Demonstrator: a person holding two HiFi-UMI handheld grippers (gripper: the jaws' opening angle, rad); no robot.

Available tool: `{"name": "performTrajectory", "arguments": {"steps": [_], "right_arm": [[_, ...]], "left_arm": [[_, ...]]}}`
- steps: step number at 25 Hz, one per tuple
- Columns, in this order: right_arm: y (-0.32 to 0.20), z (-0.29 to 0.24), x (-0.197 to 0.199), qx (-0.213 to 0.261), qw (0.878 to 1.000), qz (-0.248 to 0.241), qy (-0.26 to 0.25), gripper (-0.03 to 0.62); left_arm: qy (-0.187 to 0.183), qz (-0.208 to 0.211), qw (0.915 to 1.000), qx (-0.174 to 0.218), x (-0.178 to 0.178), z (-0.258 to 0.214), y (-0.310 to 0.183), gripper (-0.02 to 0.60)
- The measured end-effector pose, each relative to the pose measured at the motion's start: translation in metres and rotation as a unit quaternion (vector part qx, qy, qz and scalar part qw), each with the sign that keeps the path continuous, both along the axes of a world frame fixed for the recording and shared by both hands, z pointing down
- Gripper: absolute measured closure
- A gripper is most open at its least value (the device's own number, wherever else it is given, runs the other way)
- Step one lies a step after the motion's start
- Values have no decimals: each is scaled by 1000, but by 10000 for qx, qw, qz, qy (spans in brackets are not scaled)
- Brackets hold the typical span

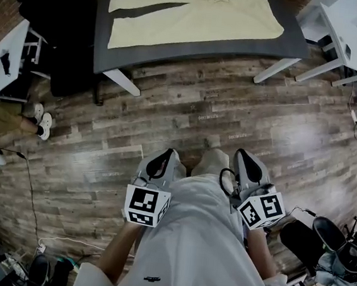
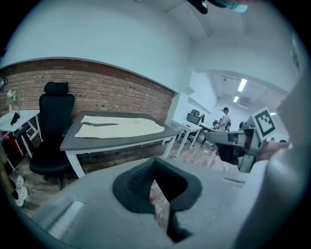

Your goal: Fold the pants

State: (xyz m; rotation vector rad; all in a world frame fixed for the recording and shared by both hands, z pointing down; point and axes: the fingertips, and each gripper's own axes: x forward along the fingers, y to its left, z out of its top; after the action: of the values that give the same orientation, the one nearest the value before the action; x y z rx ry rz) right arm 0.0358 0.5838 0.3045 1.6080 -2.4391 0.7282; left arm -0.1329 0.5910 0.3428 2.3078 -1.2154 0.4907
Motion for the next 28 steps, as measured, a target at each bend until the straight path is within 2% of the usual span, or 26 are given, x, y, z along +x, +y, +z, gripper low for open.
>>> {"name": "performTrajectory", "arguments": {"steps": [7, 11, 15, 18, 24, 28], "right_arm": [[-36, -3, -1, -29, 9998, 209, 39, 589], [-73, 10, 17, -108, 9994, 318, -101, 589], [-129, 18, 39, -129, 9996, 199, -168, 589], [-188, 15, 57, -30, 10000, 27, -57, 589], [-293, 8, 105, 194, 9986, -357, 331, 589], [-353, 15, 132, 313, 9927, -702, 934, 589]], "left_arm": [[107, 216, 9993, -284, 0, 10, -31, 581], [23, 249, 9994, -231, 14, 11, -73, 581], [-77, 106, 9996, -234, 31, 13, -126, 581], [-157, -72, 9996, -234, 41, 12, -182, 581], [-578, -310, 9975, -257, 67, 9, -284, 581], [-902, -504, 9940, -344, 78, 24, -339, 581]]}}
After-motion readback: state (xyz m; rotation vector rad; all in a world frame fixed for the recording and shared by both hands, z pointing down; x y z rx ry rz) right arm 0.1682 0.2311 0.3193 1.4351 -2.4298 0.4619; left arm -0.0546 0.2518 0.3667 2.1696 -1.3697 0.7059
